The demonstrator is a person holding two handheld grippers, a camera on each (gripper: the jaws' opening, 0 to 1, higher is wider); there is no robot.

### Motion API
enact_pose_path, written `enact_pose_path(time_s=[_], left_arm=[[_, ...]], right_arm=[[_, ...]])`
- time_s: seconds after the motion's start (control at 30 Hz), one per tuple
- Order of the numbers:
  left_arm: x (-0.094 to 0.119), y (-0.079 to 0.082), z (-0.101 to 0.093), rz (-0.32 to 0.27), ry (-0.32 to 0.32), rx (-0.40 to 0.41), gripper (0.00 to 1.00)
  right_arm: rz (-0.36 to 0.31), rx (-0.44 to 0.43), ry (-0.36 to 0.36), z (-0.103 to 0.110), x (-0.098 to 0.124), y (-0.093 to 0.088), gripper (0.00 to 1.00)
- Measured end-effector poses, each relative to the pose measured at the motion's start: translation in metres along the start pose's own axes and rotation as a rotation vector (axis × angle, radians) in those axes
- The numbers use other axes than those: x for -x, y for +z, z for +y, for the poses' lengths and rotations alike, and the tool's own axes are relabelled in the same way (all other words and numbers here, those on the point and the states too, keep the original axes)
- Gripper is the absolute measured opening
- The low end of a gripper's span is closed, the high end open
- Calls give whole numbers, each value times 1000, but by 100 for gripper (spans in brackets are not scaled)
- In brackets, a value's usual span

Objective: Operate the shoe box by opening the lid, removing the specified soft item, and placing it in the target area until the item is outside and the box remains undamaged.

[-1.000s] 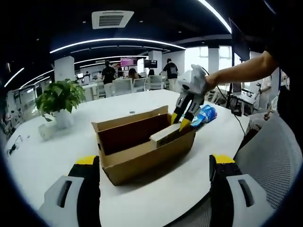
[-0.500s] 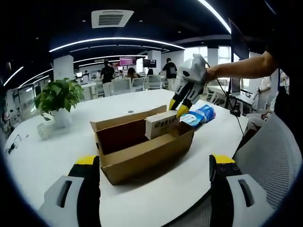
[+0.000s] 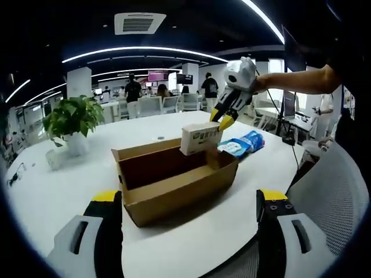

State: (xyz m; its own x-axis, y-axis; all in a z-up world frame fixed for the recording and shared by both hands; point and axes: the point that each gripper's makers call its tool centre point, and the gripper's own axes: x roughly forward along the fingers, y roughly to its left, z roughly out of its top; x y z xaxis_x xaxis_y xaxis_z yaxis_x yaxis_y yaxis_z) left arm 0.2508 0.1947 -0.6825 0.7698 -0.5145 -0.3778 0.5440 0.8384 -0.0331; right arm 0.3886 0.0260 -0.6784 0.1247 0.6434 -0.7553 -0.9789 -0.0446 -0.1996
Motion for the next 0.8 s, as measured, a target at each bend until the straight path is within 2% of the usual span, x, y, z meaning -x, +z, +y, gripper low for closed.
enact_pose_path(time_s=[0.23, 0.8], left_arm=[[0, 0, -1, 2, -3, -1, 100], [-1, -2, -3, 11, -14, -2, 100]], right_arm=[[8, 4, -26, -6, 19, -8, 12], [49, -8, -66, -13, 62, -44, 12]])
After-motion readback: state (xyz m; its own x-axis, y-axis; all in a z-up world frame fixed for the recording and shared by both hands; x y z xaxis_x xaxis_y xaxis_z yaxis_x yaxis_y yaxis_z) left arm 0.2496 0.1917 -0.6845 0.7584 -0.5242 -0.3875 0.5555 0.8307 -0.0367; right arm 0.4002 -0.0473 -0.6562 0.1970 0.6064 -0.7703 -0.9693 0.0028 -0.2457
